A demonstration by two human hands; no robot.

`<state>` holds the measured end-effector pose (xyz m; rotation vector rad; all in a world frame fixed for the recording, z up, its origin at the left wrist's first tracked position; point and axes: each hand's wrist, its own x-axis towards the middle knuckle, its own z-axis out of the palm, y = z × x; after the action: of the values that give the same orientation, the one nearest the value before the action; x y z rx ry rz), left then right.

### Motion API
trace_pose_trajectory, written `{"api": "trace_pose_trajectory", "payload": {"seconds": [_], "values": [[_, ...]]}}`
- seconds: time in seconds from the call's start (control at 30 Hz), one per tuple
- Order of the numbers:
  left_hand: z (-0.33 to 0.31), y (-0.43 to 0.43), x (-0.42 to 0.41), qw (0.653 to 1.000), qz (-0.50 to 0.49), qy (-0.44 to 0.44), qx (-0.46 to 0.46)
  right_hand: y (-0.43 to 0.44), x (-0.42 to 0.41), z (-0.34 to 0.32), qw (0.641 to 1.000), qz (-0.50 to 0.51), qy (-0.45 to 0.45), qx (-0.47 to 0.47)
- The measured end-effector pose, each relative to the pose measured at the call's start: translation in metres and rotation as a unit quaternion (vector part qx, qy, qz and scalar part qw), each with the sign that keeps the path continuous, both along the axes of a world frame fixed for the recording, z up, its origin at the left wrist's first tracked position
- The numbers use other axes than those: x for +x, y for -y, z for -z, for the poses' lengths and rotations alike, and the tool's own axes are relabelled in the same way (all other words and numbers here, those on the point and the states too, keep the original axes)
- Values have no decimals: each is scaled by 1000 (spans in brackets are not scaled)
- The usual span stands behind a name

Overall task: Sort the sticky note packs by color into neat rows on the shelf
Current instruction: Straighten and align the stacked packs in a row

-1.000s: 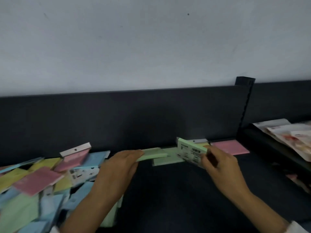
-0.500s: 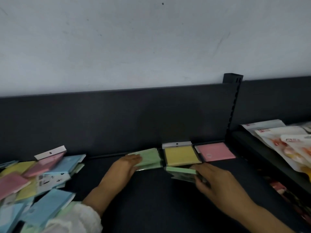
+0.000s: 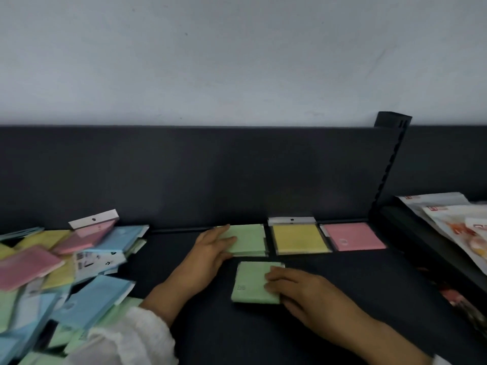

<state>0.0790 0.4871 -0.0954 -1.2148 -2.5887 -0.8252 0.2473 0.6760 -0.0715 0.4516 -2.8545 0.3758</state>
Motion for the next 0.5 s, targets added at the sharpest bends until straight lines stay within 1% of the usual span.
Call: {"api": "trace_pose_trajectory", "payload": {"seconds": [0.1,0.23,0.3,0.5], "values": [[-2,2,0,1000,-8,16,18,0,-5,10,997,12,44,-66],[-2,3,-2,1000,-16,19,14,4,-14,8,990,32,73,-114],[-4,3,-1,999,-21,9,24,9,-18,6,989,41,79,-118],[-23,0,10,998,-32,-7,51,24,-24,3,991,61,87,-85]]}}
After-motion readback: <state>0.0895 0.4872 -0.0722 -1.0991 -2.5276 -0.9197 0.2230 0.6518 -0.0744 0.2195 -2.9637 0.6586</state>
